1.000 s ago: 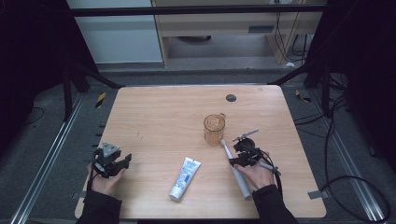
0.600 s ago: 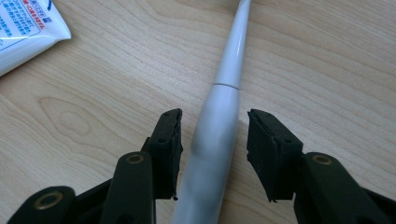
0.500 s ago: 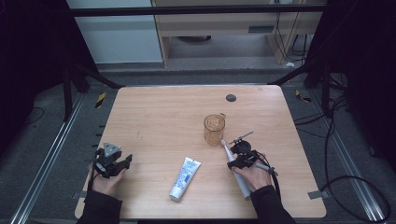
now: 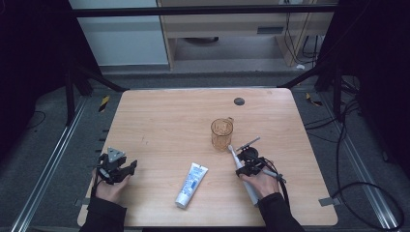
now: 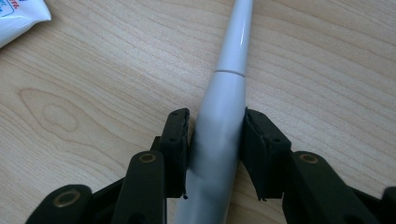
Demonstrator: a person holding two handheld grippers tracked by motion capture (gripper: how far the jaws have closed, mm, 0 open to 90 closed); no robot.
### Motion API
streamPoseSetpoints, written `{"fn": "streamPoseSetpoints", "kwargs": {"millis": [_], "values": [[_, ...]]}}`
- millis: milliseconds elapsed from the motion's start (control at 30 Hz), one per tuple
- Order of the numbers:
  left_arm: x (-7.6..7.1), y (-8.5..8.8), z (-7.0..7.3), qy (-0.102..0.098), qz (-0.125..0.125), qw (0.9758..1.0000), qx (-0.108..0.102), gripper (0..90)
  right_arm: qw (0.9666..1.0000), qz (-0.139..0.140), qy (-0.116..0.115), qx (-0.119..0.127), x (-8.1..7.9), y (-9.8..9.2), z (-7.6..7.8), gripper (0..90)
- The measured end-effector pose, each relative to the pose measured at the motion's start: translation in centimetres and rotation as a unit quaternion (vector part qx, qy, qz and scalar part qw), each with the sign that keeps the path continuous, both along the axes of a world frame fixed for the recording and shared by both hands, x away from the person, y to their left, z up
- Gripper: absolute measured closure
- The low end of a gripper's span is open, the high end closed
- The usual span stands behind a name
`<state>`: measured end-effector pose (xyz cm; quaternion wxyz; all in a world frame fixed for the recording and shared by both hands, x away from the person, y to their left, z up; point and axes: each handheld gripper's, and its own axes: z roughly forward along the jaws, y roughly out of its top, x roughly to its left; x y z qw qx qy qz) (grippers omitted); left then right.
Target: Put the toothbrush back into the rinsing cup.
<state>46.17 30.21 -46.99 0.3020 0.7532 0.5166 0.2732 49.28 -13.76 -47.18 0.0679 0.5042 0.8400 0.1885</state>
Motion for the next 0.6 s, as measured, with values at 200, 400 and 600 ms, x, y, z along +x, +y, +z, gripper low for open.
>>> {"fn": "streamPoseSetpoints", "kwargs": {"millis": [200,400,600], "values": [[0.0,0.0,0.0,0.001,0.000,1.0000,0.000,51.8,0.9999,-0.009,-0.002,-0.003,-0.1,0.0,0.0,66.8],[0.1,0.0,-0.1,0.002,-0.001,1.0000,0.000,52.0,0.9999,-0.013,-0.006,-0.005,-0.1,-0.3,0.2,67.1],[0.0,0.0,0.0,0.001,-0.001,1.0000,0.000,52.1,0.9997,-0.021,-0.011,0.007,-0.6,-1.2,1.1,67.3]]}}
